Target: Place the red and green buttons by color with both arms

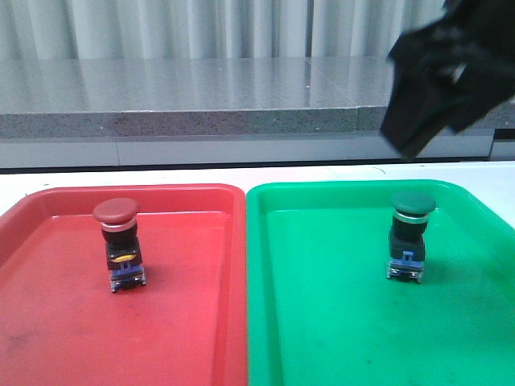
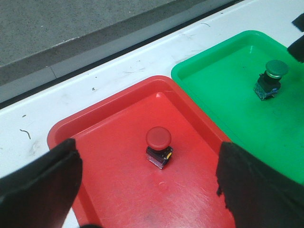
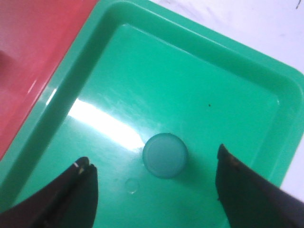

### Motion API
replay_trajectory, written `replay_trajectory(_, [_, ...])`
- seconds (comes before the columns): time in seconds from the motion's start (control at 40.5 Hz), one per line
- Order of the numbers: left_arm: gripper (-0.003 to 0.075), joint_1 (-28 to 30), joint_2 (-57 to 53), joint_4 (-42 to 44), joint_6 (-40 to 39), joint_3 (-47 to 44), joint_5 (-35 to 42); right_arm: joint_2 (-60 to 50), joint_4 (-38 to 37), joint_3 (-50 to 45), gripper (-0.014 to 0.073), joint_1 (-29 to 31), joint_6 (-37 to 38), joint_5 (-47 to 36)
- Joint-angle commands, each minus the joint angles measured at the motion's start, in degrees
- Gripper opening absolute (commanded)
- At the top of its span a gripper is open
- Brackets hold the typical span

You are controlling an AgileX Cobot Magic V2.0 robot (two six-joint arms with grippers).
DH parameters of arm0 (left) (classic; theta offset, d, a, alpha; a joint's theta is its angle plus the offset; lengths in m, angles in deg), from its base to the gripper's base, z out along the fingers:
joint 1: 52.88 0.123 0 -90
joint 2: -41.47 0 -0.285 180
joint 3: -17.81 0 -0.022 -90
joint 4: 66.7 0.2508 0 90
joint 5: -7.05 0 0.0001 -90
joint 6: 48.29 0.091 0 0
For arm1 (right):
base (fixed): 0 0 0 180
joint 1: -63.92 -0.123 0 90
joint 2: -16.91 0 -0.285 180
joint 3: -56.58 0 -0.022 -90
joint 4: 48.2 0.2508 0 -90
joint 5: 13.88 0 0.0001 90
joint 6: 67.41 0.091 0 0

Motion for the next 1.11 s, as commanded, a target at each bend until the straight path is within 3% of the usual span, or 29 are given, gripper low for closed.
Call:
replay_trajectory(0.0, [0.0564,-0.54,0.12,0.0,-0.12,1.5,3.76,-7.06,0.25,1.72,0.0538,-0.02,-0.33,2.2])
replay_trajectory(0.617, [0.0564,-0.54,0.12,0.0,-0.12,1.5,3.76,-37.43,-2.53,-7.66,0.0538,0.04,4.9,14.37])
replay_trajectory(1.085, [0.0564,-0.54,0.12,0.0,-0.12,1.5,3.76,-40.81,-3.38,-7.76,0.0538,0.04,4.9,16.73])
